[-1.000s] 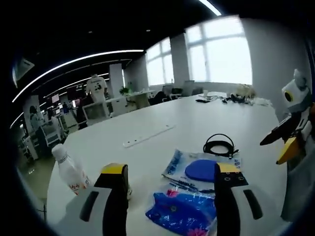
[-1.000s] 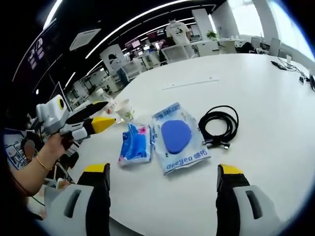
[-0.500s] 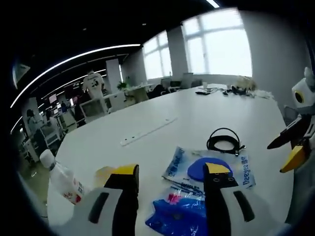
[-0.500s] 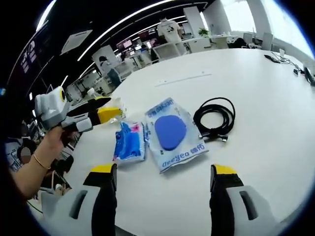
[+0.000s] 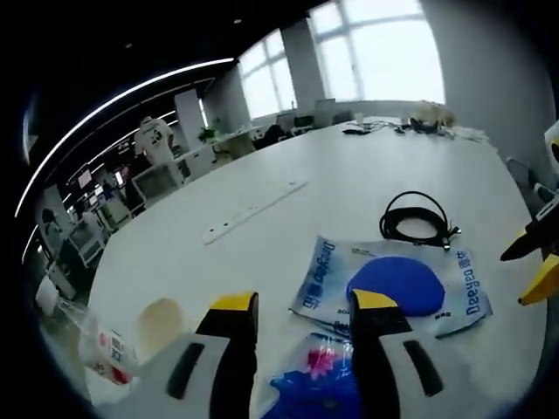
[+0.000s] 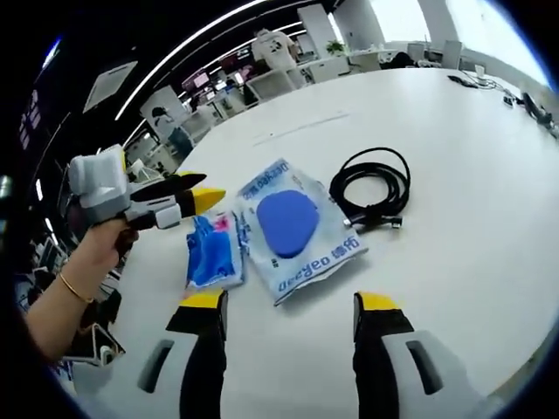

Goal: Arrange the tabletop items into an orderly group along one side of the table until the central work area is clear of visible clutter.

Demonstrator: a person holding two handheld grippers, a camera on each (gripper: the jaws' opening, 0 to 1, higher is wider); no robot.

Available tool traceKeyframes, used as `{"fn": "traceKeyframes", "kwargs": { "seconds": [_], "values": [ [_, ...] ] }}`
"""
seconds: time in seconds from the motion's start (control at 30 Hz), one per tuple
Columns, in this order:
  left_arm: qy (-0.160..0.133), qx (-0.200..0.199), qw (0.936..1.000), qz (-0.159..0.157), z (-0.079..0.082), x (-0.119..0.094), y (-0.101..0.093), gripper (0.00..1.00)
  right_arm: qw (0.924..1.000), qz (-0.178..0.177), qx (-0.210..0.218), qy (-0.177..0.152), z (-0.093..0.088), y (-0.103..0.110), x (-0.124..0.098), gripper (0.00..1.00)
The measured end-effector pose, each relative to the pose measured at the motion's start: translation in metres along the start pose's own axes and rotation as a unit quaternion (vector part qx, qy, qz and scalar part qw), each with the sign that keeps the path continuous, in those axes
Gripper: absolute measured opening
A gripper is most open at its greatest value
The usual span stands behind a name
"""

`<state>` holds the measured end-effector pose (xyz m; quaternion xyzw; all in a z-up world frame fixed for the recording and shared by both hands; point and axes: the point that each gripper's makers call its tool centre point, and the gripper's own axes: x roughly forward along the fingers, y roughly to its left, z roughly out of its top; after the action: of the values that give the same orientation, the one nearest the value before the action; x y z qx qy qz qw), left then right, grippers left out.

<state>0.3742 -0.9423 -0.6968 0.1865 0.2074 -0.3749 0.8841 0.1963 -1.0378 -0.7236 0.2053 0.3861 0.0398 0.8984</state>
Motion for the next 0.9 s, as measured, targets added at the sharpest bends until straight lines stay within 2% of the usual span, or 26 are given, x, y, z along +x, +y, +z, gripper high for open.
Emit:
{"fn": "traceKeyframes", "kwargs": {
  "seconds": [0.37, 0.5, 0.57, 0.7, 0.8, 0.9],
  "values": [
    [0.028, -0.001, 0.9995, -0.011, -0.019, 0.027, -0.004, 0.33, 0.999, -0.023, 0.039, -0.002, 0.0, -0.008, 0.015, 0.43],
    [0.04, 0.012, 0.9989, -0.02, -0.025, 0.037, -0.005, 0.31, 0.998, -0.022, 0.06, 0.001, -0.005, -0.007, 0.021, 0.4],
    [0.042, 0.011, 0.9988, -0.023, -0.026, 0.04, -0.006, 0.31, 0.997, -0.02, 0.075, 0.004, -0.009, -0.005, 0.026, 0.38],
    [0.047, 0.016, 0.9983, -0.031, -0.029, 0.044, -0.007, 0.29, 0.9967, -0.023, 0.078, 0.001, -0.008, -0.005, 0.03, 0.33],
    [0.05, 0.0, 0.998, -0.039, -0.031, 0.046, -0.009, 0.27, 0.9966, -0.022, 0.08, -0.002, -0.007, -0.005, 0.034, 0.26],
    [0.053, -0.006, 0.9976, -0.044, -0.032, 0.046, -0.011, 0.24, 0.9961, -0.024, 0.085, -0.004, -0.007, -0.005, 0.036, 0.24]
  ]
}}
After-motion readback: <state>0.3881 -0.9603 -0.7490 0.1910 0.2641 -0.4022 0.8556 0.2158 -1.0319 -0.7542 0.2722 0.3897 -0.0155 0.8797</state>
